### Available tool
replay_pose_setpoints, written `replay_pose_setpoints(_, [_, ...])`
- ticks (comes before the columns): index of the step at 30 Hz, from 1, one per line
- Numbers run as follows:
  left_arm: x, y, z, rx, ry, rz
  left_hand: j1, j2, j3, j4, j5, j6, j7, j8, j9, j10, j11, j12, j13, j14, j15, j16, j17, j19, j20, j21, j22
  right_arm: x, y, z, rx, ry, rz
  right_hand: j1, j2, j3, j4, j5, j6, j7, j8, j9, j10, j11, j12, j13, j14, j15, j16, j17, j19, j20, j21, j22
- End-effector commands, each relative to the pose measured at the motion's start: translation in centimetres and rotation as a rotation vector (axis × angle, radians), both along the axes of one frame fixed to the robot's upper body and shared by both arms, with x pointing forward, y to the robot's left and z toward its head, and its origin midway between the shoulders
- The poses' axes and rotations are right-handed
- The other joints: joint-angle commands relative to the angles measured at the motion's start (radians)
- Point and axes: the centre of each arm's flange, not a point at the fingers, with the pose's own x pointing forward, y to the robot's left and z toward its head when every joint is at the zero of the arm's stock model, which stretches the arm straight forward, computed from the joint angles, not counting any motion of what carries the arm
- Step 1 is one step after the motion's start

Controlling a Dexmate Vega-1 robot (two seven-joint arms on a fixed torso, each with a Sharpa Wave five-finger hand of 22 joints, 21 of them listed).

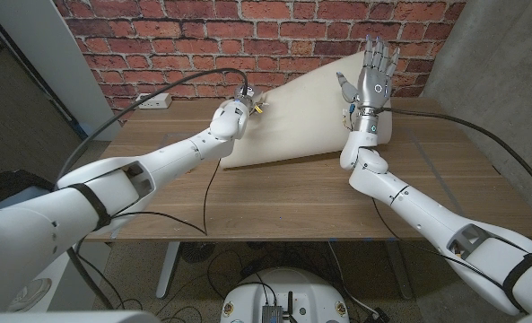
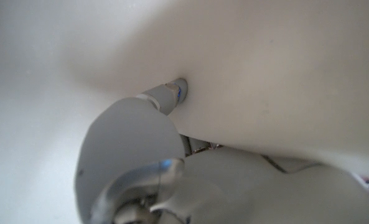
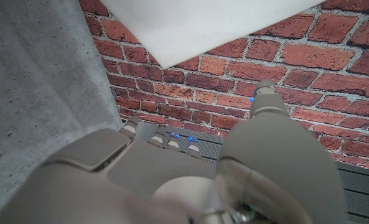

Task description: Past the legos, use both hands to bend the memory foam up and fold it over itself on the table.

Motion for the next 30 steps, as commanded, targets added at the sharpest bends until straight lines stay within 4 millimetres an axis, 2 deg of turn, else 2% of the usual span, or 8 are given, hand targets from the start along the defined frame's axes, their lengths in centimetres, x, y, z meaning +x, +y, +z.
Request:
replay_pose_setpoints(1, [0.7,-0.3,0.3,0.008,0.003,0.007,0.002,0.002,0.008,-0.002,-0.001,0.008,0.005,0.003,0.003,0.008,0.002,0.004,0.004,0.004,-0.007,0.007,0.004,0.005,-0.034,0.011,-0.001,-0.5,0.1,-0.3,-0.06,-0.021,0.001,0.052,0.019,0.033,-0.03,-0.006,0.126,0.011,0.037,-0.001,0.065,-0.009,0.037,-0.006,0.111,-0.029,0.039,-0.055,0.276,-0.113,0.111,0.0])
replay_pose_setpoints(2, [0.7,-0.4,0.3,0.011,0.001,0.008,0.002,0.001,0.008,-0.002,-0.001,0.008,0.005,0.003,0.003,0.007,0.001,0.004,0.004,0.004,-0.006,0.007,0.004,0.005,-0.034,0.011,-0.001,-0.5,0.2,-0.4,-0.083,-0.017,0.011,0.069,0.022,0.046,-0.035,-0.008,0.214,0.015,0.053,-0.001,0.168,-0.038,0.066,-0.009,0.235,-0.06,0.077,-0.066,0.382,-0.159,0.128,-0.003])
replay_pose_setpoints(3, [0.8,-0.4,0.4,0.011,0.001,0.008,0.002,0.001,0.008,-0.003,-0.001,0.007,0.005,0.003,0.003,0.008,0.002,0.004,0.004,0.004,-0.007,0.007,0.004,0.005,-0.035,0.011,-0.001,-0.4,0.3,-0.6,-0.096,-0.009,0.016,0.077,0.021,0.052,-0.036,-0.008,0.264,0.012,0.063,-0.001,0.241,-0.038,0.085,-0.011,0.275,-0.068,0.086,-0.074,0.424,-0.176,0.133,-0.003])
replay_pose_setpoints(4, [0.8,-0.5,0.4,0.011,0.001,0.007,0.003,0.002,0.009,-0.003,-0.001,0.007,0.005,0.003,0.003,0.009,0.002,0.004,0.004,0.003,-0.007,0.007,0.004,0.005,-0.034,0.012,-0.001,-0.4,0.4,-0.7,-0.113,0.009,0.017,0.079,0.031,0.061,-0.031,-0.01,0.355,0.006,0.087,-0.002,0.298,-0.047,0.094,-0.013,0.323,-0.079,0.098,-0.079,0.46,-0.188,0.135,-0.003])
replay_pose_setpoints(9, [1.1,-0.7,0.8,0.02,-0.006,0.003,0.002,0.002,0.009,-0.002,-0.001,0.007,0.005,0.003,0.003,0.007,0.003,0.003,0.004,0.002,-0.007,0.007,0.004,0.003,-0.035,0.012,-0.002,0.0,0.6,-1.0,-0.214,0.109,0.051,0.015,0.053,0.058,0.004,-0.021,0.496,-0.003,0.115,-0.006,0.412,-0.041,0.107,-0.017,0.42,-0.095,0.129,-0.08,0.521,-0.199,0.138,-0.001])
replay_pose_setpoints(13, [1.2,-0.8,1.0,0.025,-0.008,0.003,0.002,0.003,0.009,-0.001,-0.002,0.006,0.004,0.002,0.003,0.005,0.003,0.002,0.004,0.003,-0.004,0.008,0.005,0.002,-0.035,0.013,-0.002,0.4,0.8,-1.3,-0.292,0.196,0.066,-0.02,0.061,0.054,0.021,-0.024,0.542,-0.008,0.121,-0.008,0.447,-0.036,0.107,-0.018,0.437,-0.093,0.132,-0.081,0.528,-0.199,0.133,-0.001])
replay_pose_setpoints(20, [1.3,-1.0,1.1,0.035,-0.013,0.007,0.001,0.002,0.009,-0.001,-0.002,0.005,0.002,0.002,0.003,0.005,-0.002,0.002,0.004,-0.001,-0.006,0.008,0.005,0.0,-0.035,0.014,-0.002,1.2,1.3,-1.5,-0.397,0.369,0.077,-0.026,0.066,0.057,0.022,-0.024,0.564,-0.004,0.124,-0.008,0.452,-0.036,0.103,-0.018,0.435,-0.097,0.128,-0.083,0.529,-0.201,0.13,-0.001])
replay_pose_setpoints(30, [1.0,-0.9,0.9,0.04,-0.016,0.012,0.001,0.002,0.01,-0.001,-0.002,0.006,0.001,0.002,0.003,0.005,0.001,0.002,0.004,0.001,-0.006,0.009,0.006,-0.001,-0.035,0.016,-0.002,2.1,2.1,-1.4,-0.442,0.506,0.091,-0.063,0.057,0.05,0.028,-0.026,0.543,-0.008,0.094,-0.01,0.409,-0.033,0.065,-0.02,0.375,-0.08,0.093,-0.09,0.488,-0.186,0.1,-0.001])
